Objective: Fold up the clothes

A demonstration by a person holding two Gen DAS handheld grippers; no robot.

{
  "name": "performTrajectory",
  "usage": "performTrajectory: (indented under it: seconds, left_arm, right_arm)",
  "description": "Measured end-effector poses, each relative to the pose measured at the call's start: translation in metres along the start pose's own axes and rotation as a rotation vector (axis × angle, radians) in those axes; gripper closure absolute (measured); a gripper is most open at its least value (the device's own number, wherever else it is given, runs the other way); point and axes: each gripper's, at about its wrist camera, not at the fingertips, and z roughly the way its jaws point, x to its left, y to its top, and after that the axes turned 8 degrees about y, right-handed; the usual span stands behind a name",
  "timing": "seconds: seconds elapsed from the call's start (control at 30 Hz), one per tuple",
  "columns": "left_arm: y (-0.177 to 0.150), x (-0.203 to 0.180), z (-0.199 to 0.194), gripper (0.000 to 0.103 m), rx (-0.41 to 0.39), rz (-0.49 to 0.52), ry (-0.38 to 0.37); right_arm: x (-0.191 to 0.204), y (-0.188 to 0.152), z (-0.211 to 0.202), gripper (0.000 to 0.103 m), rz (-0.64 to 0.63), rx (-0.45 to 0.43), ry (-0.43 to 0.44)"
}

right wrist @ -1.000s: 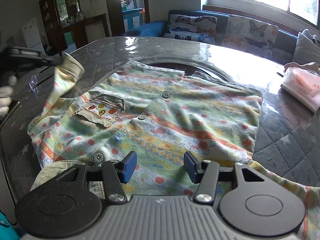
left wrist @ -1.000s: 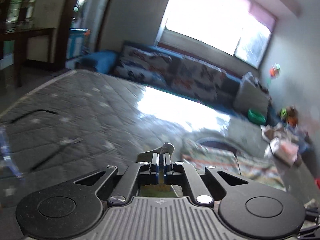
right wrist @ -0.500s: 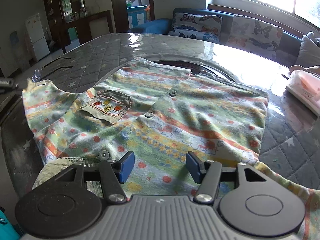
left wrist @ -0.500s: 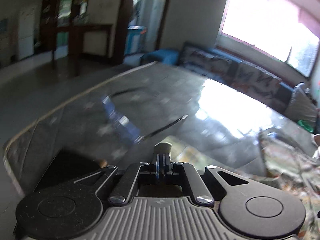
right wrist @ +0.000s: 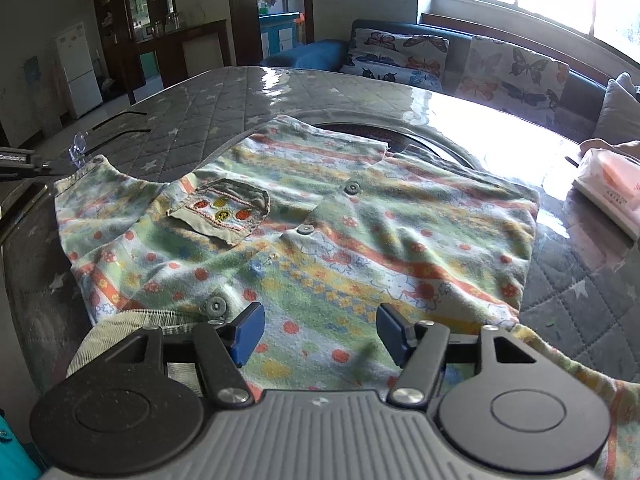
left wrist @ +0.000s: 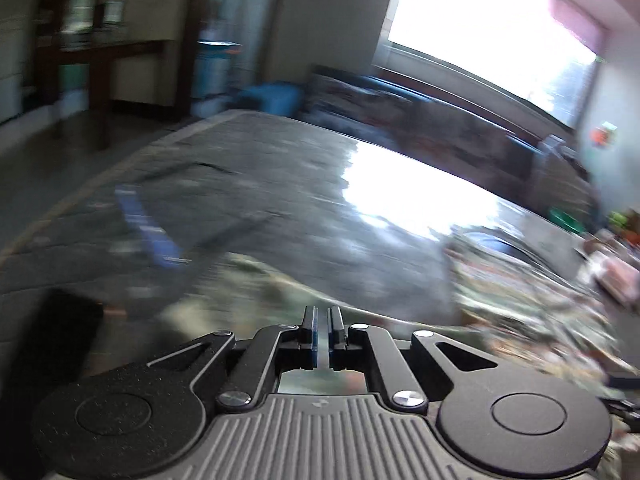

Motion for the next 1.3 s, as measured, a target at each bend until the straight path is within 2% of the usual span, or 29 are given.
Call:
performTrajectory:
  seconds: [0.13, 0.23, 0.3, 0.4, 0.73, 0.93, 1.13, 1.3]
  left_arm:
    - [-0.012, -0.028, 0.014, 0.097, 0.044, 0.076, -0.081]
    - [-0.022, -0.035, 0.022, 0.097, 0.077, 0.117, -0.094]
    - [-0.027, -0.034, 0.028, 0.097, 0.093, 0.133, -0.082]
    - [-0.031, -0.033, 0.028, 0.097, 0.055, 0.174, -0.036]
    - [-0.014, 0.003, 0.037, 0.097, 0.051, 0.110, 0.069]
    - [-0.010, 0.013, 0.043, 0.095, 0.029, 0.130, 0.139]
    - [-0.002, 0.021, 0.049, 0.095, 0.043, 0.116, 0.172]
    - [0.003, 0.012, 0.043, 0.092, 0.064, 0.115, 0.158]
  right_arm:
    - [-0.001, -0.004, 0.001, 0.040, 0.004, 0.008, -0.002]
    - [-0.003, -0.007, 0.001, 0.039, 0.005, 0.007, -0.007]
    - [-0.004, -0.007, 0.001, 0.038, 0.007, 0.007, -0.007]
    - [-0.006, -0.008, 0.001, 0.037, 0.005, 0.006, -0.012]
    - [-0.013, -0.011, -0.001, 0.033, 0.013, -0.003, -0.020]
    - [-0.013, -0.014, -0.003, 0.031, -0.004, 0.005, -0.024]
    - [-0.017, -0.020, -0.007, 0.025, 0.000, 0.000, -0.032]
    - [-0.018, -0.022, -0.009, 0.022, 0.011, -0.013, -0.030]
